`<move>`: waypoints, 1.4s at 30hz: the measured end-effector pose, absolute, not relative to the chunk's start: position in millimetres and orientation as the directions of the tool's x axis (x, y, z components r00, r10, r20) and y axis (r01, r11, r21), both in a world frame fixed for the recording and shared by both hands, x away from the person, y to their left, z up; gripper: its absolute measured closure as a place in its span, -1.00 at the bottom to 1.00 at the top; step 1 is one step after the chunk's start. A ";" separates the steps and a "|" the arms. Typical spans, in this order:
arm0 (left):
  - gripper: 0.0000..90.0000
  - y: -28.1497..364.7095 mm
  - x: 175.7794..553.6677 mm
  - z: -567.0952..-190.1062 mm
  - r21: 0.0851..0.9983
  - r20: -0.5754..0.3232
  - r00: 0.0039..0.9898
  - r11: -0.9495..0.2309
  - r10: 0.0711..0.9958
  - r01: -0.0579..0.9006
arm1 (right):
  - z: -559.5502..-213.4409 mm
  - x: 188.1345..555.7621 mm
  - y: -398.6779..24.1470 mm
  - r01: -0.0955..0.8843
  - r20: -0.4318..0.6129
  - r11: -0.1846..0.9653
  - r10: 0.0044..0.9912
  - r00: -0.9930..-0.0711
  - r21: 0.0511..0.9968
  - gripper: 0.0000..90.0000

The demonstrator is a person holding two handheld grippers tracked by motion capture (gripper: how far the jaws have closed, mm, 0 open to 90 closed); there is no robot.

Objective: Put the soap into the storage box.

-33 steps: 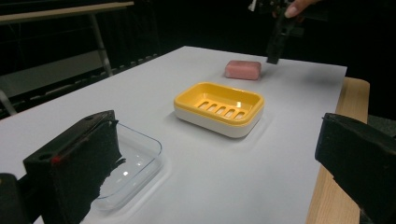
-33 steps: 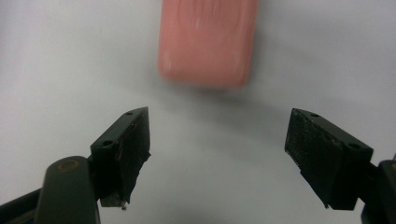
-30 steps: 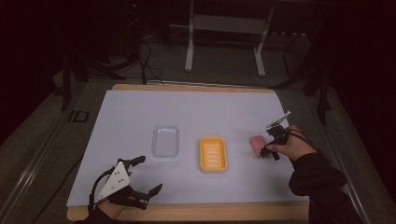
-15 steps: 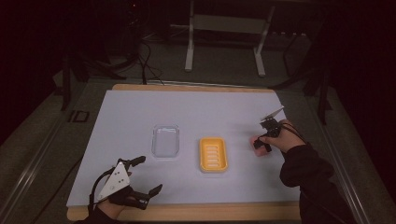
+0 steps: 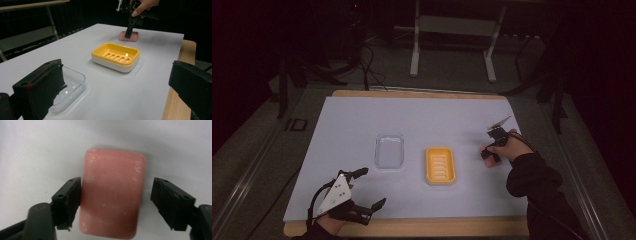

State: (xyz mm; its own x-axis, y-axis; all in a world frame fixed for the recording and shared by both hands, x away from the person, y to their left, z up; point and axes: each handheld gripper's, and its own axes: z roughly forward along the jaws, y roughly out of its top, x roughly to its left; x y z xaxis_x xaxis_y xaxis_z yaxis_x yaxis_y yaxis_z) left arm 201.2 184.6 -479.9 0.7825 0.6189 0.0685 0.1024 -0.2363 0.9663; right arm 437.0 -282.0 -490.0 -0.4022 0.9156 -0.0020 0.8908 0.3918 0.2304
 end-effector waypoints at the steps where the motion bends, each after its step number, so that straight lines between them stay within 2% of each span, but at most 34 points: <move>1: -0.99 184.6 201.3 -479.9 0.966 0.068 0.782 -0.237 0.619 0.103 | -491.1 437.5 -280.7 0.885 -0.009 0.404 0.911 -0.413 0.231 -0.40; 4: -0.99 184.7 201.3 -480.0 0.966 0.069 0.782 -0.238 0.619 0.103 | -494.2 438.8 -276.6 0.882 -0.014 0.417 0.905 -0.425 0.220 -0.24; 6: -0.99 184.8 201.4 -480.0 0.965 0.071 0.782 -0.243 0.619 0.104 | -495.9 439.6 -275.0 0.908 -0.006 0.375 0.925 -0.381 0.186 -0.21; 14: -0.99 183.8 201.4 -480.6 0.963 0.074 0.782 -0.249 0.619 0.105 | -498.7 439.2 -271.8 0.931 -0.021 0.324 0.946 -0.325 0.167 -0.17; 19: -0.99 184.0 201.6 -480.6 0.963 0.076 0.779 -0.249 0.623 0.106 | -492.8 438.8 -270.6 0.953 -0.044 0.291 0.956 -0.289 0.077 -0.16; 23: -0.99 183.6 201.5 -480.8 0.962 0.078 0.779 -0.252 0.622 0.104 | -486.8 436.8 -270.4 0.960 -0.029 0.269 0.963 -0.268 0.078 -0.16; 27: -0.99 183.6 201.8 -480.8 0.962 0.078 0.778 -0.252 0.623 0.106 | -473.3 435.3 -271.5 0.957 -0.067 0.268 0.963 -0.261 0.111 -0.16; 35: -0.99 183.8 201.8 -480.6 0.963 0.079 0.776 -0.250 0.626 0.104 | -444.7 433.2 -266.1 0.965 -0.032 0.215 0.977 -0.213 0.148 -0.16; 42: -0.99 183.7 201.3 -480.4 0.963 0.081 0.775 -0.250 0.627 0.102 | -421.0 427.5 -244.5 0.968 0.017 0.184 0.982 -0.189 0.174 -0.16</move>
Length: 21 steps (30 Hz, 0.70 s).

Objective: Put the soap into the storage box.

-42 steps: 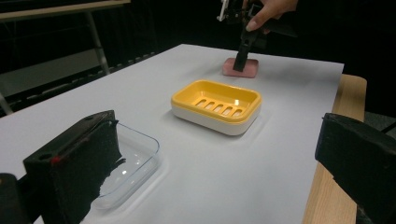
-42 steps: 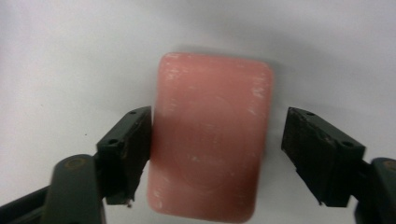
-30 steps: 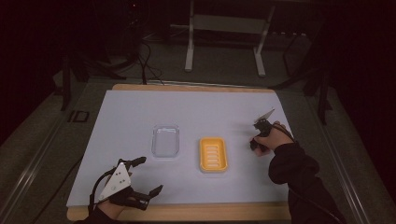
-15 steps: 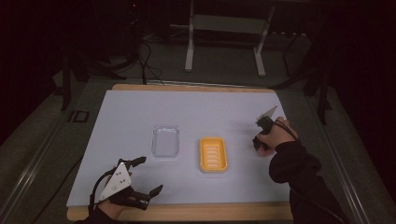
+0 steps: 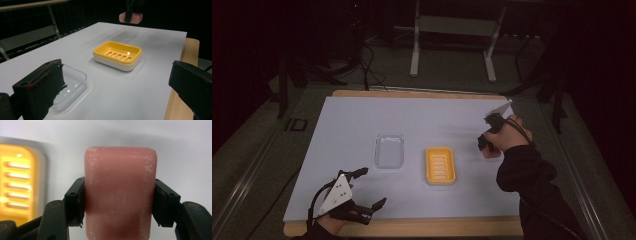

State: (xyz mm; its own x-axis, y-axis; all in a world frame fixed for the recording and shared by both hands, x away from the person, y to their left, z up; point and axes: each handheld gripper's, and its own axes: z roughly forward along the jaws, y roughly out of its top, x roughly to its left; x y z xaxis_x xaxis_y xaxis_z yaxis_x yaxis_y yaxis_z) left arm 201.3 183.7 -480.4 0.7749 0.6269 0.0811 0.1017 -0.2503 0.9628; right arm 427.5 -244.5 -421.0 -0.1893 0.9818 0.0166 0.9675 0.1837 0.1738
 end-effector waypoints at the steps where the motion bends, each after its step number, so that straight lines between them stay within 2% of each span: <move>1: -0.99 183.9 201.2 -480.4 0.963 0.081 0.774 -0.250 0.627 0.101 | -418.7 426.5 -240.7 0.969 0.019 0.178 0.983 -0.184 0.173 -0.16; 6: -0.99 184.4 200.8 -480.2 0.963 0.083 0.772 -0.249 0.630 0.101 | -411.4 421.0 -222.5 0.962 0.008 0.199 0.979 -0.204 0.185 -0.16; 13: -0.99 184.6 200.5 -480.1 0.962 0.084 0.769 -0.252 0.634 0.102 | -410.2 415.4 -192.7 0.960 0.042 0.226 0.971 -0.236 0.168 -0.16; 21: -0.99 185.2 199.7 -480.0 0.962 0.089 0.765 -0.255 0.637 0.101 | -406.3 410.9 -155.9 0.949 0.074 0.247 0.961 -0.265 0.198 -0.16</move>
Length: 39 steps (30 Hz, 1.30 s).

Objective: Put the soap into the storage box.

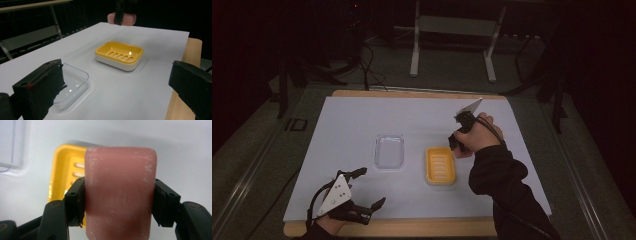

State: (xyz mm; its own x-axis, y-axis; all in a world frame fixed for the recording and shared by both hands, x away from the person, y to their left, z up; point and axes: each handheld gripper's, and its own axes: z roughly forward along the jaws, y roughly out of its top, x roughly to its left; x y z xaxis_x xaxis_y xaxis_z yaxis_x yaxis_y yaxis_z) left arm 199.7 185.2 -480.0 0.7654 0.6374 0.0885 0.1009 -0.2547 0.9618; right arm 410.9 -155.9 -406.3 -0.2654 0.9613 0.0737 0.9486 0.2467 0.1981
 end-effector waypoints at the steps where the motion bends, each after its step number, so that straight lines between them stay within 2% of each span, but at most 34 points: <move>1: -0.99 185.2 199.7 -479.9 0.962 0.088 0.765 -0.253 0.638 0.100 | -406.1 410.2 -151.8 0.945 0.072 0.254 0.959 -0.273 0.204 -0.16; 10: -0.99 185.3 199.0 -479.7 0.962 0.089 0.765 -0.253 0.638 0.099 | -418.8 400.6 -127.7 0.941 0.081 0.269 0.954 -0.290 0.207 -0.16; 14: -0.99 184.9 199.4 -479.9 0.962 0.090 0.765 -0.254 0.638 0.099 | -430.4 397.1 -121.7 0.951 0.145 0.233 0.954 -0.264 0.202 -0.16; 22: -0.99 185.7 198.7 -479.5 0.962 0.092 0.765 -0.255 0.637 0.097 | -460.1 391.8 -109.8 0.960 0.168 0.213 0.955 -0.244 0.182 -0.16; 37: -0.99 184.2 201.4 -479.0 0.963 0.088 0.764 -0.251 0.640 0.100 | -483.8 389.7 -103.5 0.970 0.124 0.207 0.967 -0.223 0.131 -0.17; 39: -0.99 184.0 202.7 -479.2 0.962 0.087 0.763 -0.253 0.641 0.103 | -484.7 389.8 -101.8 0.964 0.111 0.232 0.963 -0.247 0.132 -0.18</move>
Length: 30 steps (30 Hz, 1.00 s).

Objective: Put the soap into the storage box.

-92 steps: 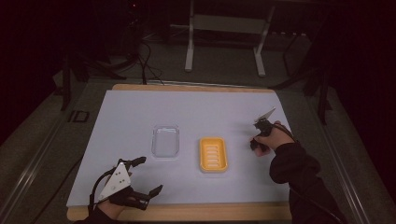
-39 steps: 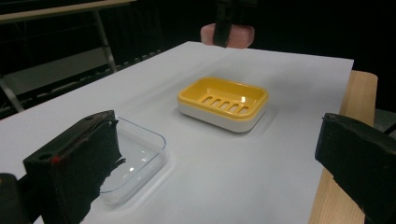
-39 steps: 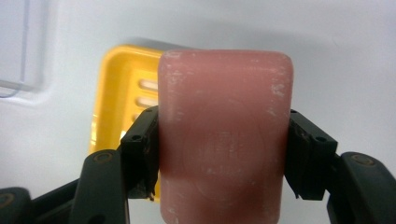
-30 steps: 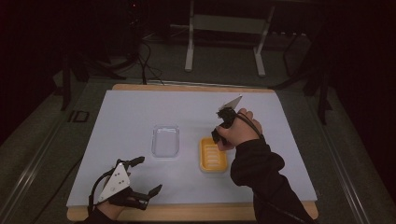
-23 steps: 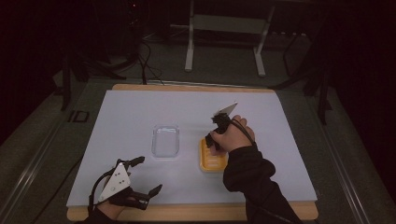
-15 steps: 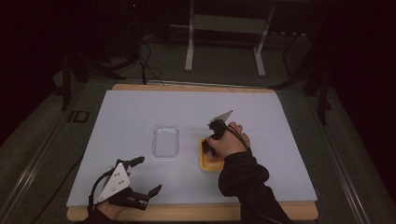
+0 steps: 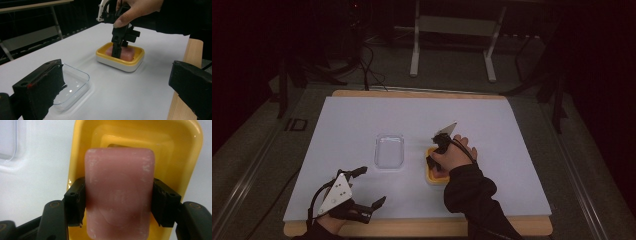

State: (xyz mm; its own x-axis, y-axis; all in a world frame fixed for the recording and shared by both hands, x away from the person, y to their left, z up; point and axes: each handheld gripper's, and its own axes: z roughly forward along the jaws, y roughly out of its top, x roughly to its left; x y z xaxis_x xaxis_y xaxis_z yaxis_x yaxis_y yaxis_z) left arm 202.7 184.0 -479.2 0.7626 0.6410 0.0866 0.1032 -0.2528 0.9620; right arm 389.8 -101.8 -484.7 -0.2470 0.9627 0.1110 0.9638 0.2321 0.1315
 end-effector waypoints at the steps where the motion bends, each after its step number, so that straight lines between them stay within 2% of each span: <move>1: -0.99 183.6 203.7 -479.6 0.961 0.086 0.762 -0.254 0.641 0.105 | -484.4 390.3 -102.0 0.962 0.110 0.239 0.961 -0.254 0.133 -0.18; 7: -0.99 182.2 205.5 -480.1 0.961 0.084 0.764 -0.255 0.640 0.108 | -471.0 390.5 -101.1 0.943 0.083 0.291 0.948 -0.306 0.161 -0.21; 13: -0.99 183.0 202.9 -480.1 0.959 0.092 0.764 -0.264 0.639 0.105 | -448.5 387.3 -105.9 0.909 0.068 0.337 0.929 -0.363 0.245 -0.24; 18: -0.99 184.3 201.0 -480.3 0.959 0.093 0.763 -0.264 0.639 0.104 | -441.7 383.3 -121.4 0.835 0.050 0.438 0.876 -0.479 0.335 -0.30; 19: -0.99 184.6 200.9 -480.2 0.959 0.093 0.763 -0.262 0.639 0.103 | -441.7 382.7 -124.8 0.808 0.041 0.466 0.858 -0.513 0.361 -0.37; 23: -0.99 184.6 200.7 -480.4 0.958 0.096 0.765 -0.269 0.636 0.103 | -441.8 379.6 -137.6 0.735 0.049 0.515 0.804 -0.593 0.441 -0.43; 25: -0.99 184.7 200.8 -480.5 0.959 0.093 0.764 -0.264 0.638 0.104 | -441.6 377.5 -142.4 0.710 0.071 0.526 0.778 -0.624 0.469 -0.54; 30: -0.99 184.7 201.1 -480.6 0.958 0.094 0.765 -0.267 0.637 0.104 | -440.9 370.8 -156.9 0.630 0.061 0.565 0.717 -0.694 0.533 -0.57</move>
